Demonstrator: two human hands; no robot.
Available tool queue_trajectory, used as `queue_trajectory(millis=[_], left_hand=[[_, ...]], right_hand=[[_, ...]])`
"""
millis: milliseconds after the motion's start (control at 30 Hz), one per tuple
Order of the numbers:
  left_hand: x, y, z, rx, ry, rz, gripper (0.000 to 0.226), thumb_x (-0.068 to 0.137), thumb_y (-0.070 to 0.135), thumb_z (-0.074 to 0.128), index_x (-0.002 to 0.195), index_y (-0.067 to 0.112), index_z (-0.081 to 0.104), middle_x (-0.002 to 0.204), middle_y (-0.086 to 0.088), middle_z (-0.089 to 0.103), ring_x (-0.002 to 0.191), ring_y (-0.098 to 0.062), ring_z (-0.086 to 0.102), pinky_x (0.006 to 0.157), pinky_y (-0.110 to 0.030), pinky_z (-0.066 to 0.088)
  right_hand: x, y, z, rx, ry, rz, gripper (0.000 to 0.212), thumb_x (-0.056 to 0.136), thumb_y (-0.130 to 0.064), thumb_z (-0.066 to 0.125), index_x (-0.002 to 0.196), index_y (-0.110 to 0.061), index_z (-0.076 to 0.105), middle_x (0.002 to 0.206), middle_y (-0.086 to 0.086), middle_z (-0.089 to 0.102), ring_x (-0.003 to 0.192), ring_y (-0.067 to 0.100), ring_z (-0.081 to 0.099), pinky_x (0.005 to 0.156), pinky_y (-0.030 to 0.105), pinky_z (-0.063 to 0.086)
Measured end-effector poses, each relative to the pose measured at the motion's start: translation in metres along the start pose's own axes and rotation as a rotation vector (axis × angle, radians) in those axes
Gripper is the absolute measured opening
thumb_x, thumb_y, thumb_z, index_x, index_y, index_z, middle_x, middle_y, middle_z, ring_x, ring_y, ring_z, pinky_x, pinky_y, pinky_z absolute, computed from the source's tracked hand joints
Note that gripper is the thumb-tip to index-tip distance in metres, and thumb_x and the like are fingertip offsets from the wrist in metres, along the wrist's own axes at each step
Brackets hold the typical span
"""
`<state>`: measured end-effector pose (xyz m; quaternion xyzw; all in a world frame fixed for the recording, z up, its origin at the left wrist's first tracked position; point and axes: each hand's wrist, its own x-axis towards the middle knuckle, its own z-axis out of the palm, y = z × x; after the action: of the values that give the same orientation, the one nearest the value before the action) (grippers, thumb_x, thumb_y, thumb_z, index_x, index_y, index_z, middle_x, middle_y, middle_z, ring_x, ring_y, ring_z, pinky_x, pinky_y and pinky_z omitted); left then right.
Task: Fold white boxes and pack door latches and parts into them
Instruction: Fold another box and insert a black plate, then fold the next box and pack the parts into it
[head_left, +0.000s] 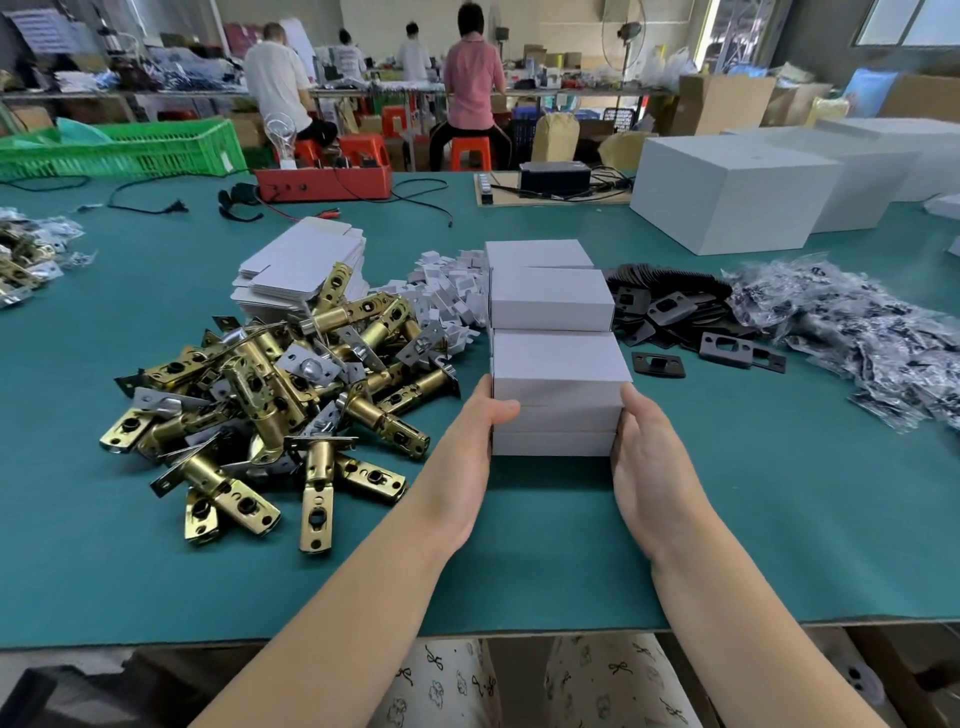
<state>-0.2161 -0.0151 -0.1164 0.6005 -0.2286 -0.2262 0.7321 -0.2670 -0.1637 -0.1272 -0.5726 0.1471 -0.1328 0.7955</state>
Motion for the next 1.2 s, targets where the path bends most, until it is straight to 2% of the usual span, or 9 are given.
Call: queue_trajectory(millis=[100,233,400,500,633,767,900,1067,1200], left_hand=[[0.002,-0.003,0.001,0.044,0.001,-0.016,0.061,0.082,0.035,0.049,0.142,0.028,0.042,0.138,0.008,0.057,0.133,-0.012,0.045,0.117,-0.044,0.025],[0.006,0.002,0.001,0.124,0.025,-0.074,0.056,0.083,0.043,0.045,0.138,0.031,0.049,0.137,0.012,0.057,0.133,-0.01,0.045,0.117,-0.042,0.026],[0.032,0.053,-0.026,0.479,0.394,0.043,0.019,0.092,0.021,0.052,0.098,0.031,0.067,0.103,0.012,0.071,0.103,-0.012,0.064,0.1,-0.042,0.048],[0.068,0.084,-0.061,0.824,0.522,0.129,0.024,0.093,0.013,0.05,0.108,0.021,0.067,0.11,0.003,0.07,0.104,-0.029,0.064,0.096,-0.039,0.049],[0.12,0.105,-0.127,1.439,0.617,-0.106,0.017,0.092,0.009,0.048,0.104,0.004,0.06,0.11,-0.02,0.064,0.097,-0.036,0.055,0.081,-0.041,0.046],[0.132,0.099,-0.164,1.625,0.573,-0.463,0.021,0.094,0.013,0.05,0.109,0.0,0.057,0.121,-0.022,0.058,0.11,-0.04,0.053,0.092,-0.046,0.046],[0.133,0.093,-0.169,1.635,0.616,-0.368,0.009,0.089,0.005,0.055,0.083,0.003,0.049,0.097,-0.019,0.056,0.095,-0.039,0.054,0.076,-0.043,0.043],[0.129,0.106,-0.165,1.707,0.543,-0.389,0.006,0.09,0.001,0.053,0.091,-0.003,0.058,0.069,-0.011,0.043,0.082,-0.032,0.047,0.071,-0.037,0.04],[0.124,0.107,-0.154,1.81,0.576,-0.308,0.011,0.091,-0.002,0.049,0.094,0.001,0.059,0.084,-0.015,0.057,0.082,-0.032,0.05,0.068,-0.036,0.04]], right_hand=[[0.003,0.005,-0.002,-0.034,0.017,-0.016,0.044,0.099,-0.046,0.038,0.14,-0.034,0.043,0.141,-0.017,0.049,0.133,0.001,0.038,0.117,0.035,0.021],[0.003,0.006,0.0,-0.016,0.079,-0.012,0.025,0.098,-0.044,0.041,0.117,-0.044,0.057,0.121,-0.026,0.061,0.115,-0.008,0.051,0.1,0.024,0.035],[-0.001,-0.001,-0.001,0.177,0.211,-0.033,0.029,0.099,-0.023,0.04,0.097,-0.022,0.069,0.089,-0.015,0.074,0.081,-0.005,0.068,0.061,0.008,0.05],[-0.001,-0.002,-0.001,0.213,0.218,-0.057,0.046,0.097,-0.015,0.043,0.069,-0.023,0.079,0.081,-0.011,0.075,0.074,-0.002,0.069,0.057,0.009,0.05],[-0.001,-0.003,0.0,0.216,0.195,-0.087,0.053,0.096,-0.012,0.044,0.062,-0.035,0.077,0.079,-0.012,0.074,0.073,-0.003,0.069,0.055,0.009,0.05],[-0.001,-0.001,-0.001,0.231,0.19,-0.103,0.053,0.097,-0.012,0.043,0.064,-0.036,0.077,0.083,-0.012,0.075,0.077,-0.003,0.069,0.057,0.007,0.049],[0.0,0.0,0.0,0.238,0.202,-0.104,0.053,0.096,-0.011,0.042,0.064,-0.035,0.077,0.083,-0.012,0.075,0.078,-0.003,0.069,0.058,0.008,0.05],[0.002,0.004,-0.005,0.24,0.261,-0.059,0.032,0.096,-0.012,0.045,0.085,-0.019,0.074,0.09,-0.01,0.075,0.084,0.0,0.069,0.062,0.01,0.051],[0.001,0.002,-0.004,0.241,0.25,-0.074,0.045,0.095,-0.012,0.046,0.07,-0.028,0.079,0.089,-0.011,0.075,0.084,-0.001,0.069,0.061,0.008,0.051]])
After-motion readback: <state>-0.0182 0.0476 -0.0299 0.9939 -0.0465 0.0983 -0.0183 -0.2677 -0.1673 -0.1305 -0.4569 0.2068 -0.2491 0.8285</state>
